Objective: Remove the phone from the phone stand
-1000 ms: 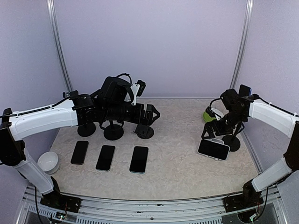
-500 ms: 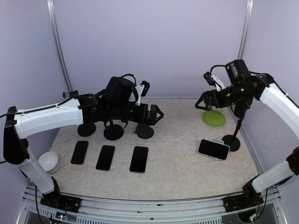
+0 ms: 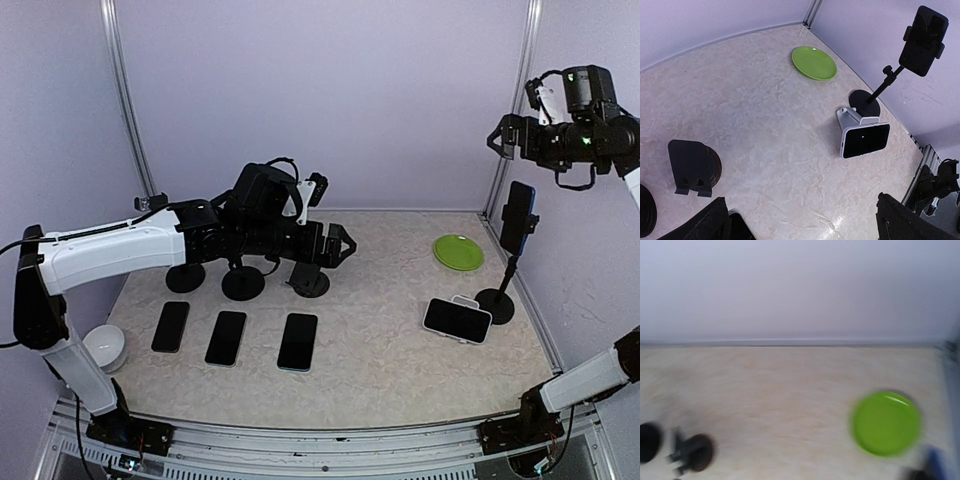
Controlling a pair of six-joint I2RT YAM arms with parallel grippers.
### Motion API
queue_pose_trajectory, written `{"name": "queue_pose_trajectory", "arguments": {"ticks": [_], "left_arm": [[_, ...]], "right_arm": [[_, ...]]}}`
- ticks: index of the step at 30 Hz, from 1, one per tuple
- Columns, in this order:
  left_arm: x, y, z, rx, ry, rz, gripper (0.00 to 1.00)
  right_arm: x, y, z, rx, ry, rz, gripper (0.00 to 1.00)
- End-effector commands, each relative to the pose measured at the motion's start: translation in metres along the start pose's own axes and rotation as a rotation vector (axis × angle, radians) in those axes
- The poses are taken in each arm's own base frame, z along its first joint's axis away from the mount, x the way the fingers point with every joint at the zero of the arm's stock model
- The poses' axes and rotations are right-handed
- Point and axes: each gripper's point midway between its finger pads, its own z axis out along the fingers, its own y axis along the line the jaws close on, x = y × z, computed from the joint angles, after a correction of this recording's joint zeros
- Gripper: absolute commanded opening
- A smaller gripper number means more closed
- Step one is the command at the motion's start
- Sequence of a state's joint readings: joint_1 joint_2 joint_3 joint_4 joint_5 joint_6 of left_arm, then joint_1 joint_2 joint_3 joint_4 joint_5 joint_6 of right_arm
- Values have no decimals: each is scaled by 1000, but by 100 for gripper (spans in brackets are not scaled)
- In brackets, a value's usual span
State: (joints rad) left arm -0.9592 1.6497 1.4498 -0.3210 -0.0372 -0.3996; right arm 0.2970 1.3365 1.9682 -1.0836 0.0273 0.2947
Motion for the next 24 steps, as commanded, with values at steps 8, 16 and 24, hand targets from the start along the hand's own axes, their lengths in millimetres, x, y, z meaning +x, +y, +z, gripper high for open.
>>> {"name": "queue_pose_trajectory", "arguments": {"ticks": [8, 16, 24], "left_arm": [[-20, -12, 7, 56, -39, 13, 99], [-21, -11, 11, 78, -34, 16, 99], [-25, -5, 10, 80, -37, 29, 99]], "right_arm": [[67, -81, -19, 230, 171, 224, 100], [119, -85, -2, 194, 288, 254, 100], [135, -87, 9, 179, 319, 221, 88]]}}
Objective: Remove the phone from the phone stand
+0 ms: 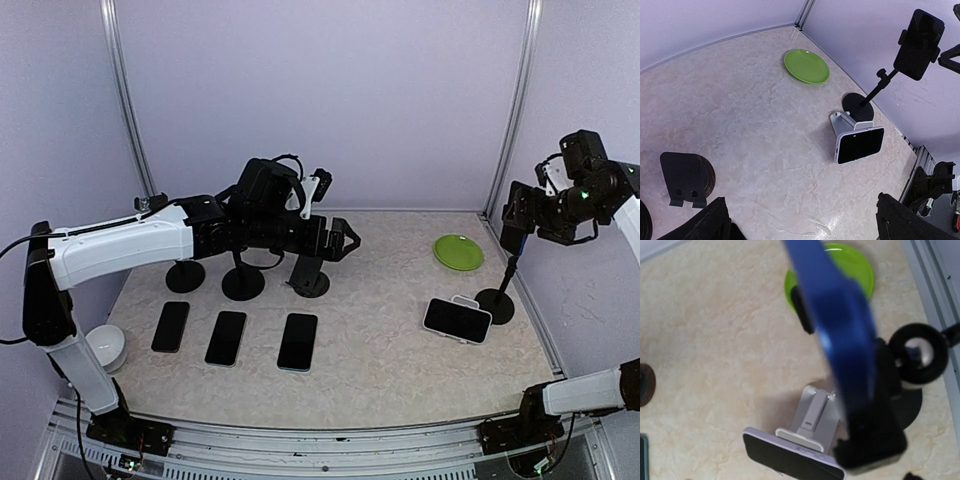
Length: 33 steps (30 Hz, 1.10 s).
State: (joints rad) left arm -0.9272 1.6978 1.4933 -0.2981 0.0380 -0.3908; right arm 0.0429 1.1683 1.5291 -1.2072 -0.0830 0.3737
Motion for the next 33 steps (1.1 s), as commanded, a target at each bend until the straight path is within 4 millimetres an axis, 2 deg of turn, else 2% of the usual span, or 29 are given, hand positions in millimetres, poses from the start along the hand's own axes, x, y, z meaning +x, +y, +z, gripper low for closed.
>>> {"name": "queue_pose_trajectory", "arguments": {"ticks": [1, 8, 17, 23, 29, 33], "left_arm": [[-16, -4, -3, 29, -37, 39, 99], [-17, 0, -2, 26, -39, 39, 99], [-16, 5, -1, 18, -45, 24, 99], [-17, 4, 3, 23, -40, 20, 99], [-18, 5, 4, 20, -40, 20, 99], [-19, 5, 4, 16, -40, 19, 99]], "right_arm": [[-3, -1, 2, -12, -31, -23, 86], [-8, -3, 7, 5, -38, -48, 75], [-11, -21, 9, 110, -35, -94, 66], [-15, -20, 12, 112, -34, -109, 55], [-17, -25, 19, 142, -19, -125, 51], [-22, -24, 20, 137, -31, -135, 45]]}}
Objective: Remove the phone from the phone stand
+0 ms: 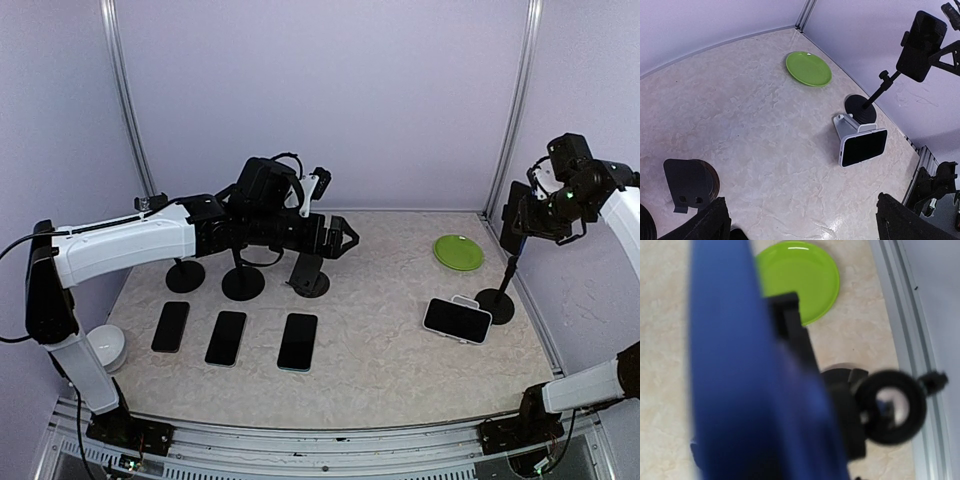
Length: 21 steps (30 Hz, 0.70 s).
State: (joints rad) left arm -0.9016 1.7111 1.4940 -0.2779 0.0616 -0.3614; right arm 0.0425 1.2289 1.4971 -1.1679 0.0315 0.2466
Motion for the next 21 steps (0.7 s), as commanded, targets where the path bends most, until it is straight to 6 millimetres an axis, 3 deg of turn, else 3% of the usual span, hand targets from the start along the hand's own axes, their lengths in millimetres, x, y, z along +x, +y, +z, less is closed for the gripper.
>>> {"name": "queue_pose_trajectory", "arguments": {"ticks": [1, 21], "left_arm": [[-16, -3, 0, 11, -33, 3, 99], [-20, 0, -7, -12, -44, 6, 99]], "right_arm": [[-18, -6, -7, 20, -58, -10, 43], [-66, -1, -19, 6, -195, -74, 0]]}}
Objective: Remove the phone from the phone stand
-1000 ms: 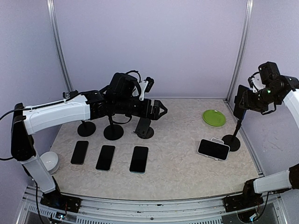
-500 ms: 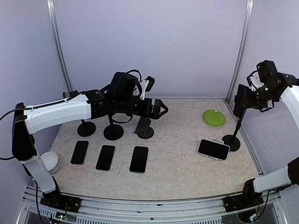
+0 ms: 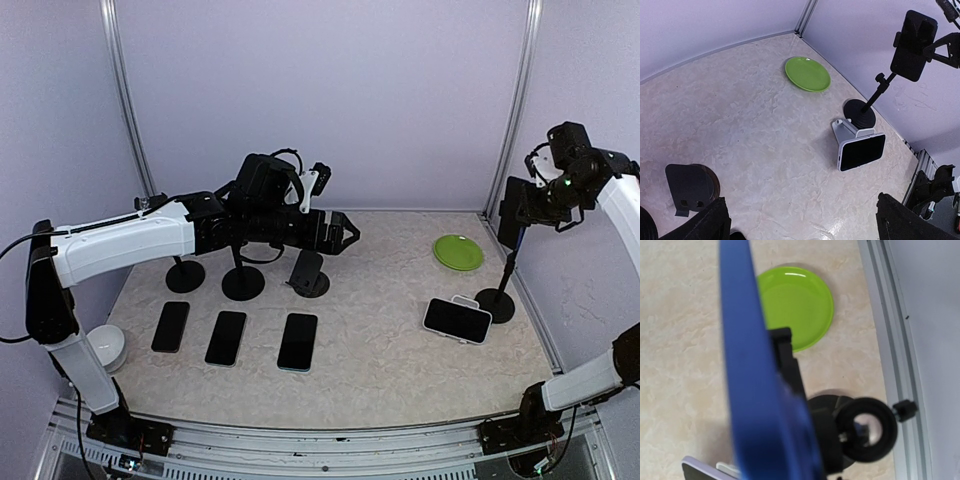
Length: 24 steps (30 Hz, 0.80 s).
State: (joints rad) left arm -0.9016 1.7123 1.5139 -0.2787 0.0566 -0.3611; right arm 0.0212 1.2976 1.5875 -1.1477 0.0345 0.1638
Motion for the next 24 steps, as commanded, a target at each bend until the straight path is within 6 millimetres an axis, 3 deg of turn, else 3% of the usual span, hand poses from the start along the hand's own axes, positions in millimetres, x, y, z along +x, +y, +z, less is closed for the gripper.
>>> {"name": "queue_pose_trajectory", "arguments": {"ticks": [1, 16, 24], "left_arm": [[-12, 2, -5, -14, -25, 6, 99], [-15, 6, -10, -29, -24, 13, 99], [-14, 8, -14, -38, -31, 9, 99]], "right_arm": [[-41, -2, -18, 1, -160, -9, 0], [-89, 18, -32, -103, -305, -29, 0], [-98, 15, -32, -74, -326, -55, 0]]}}
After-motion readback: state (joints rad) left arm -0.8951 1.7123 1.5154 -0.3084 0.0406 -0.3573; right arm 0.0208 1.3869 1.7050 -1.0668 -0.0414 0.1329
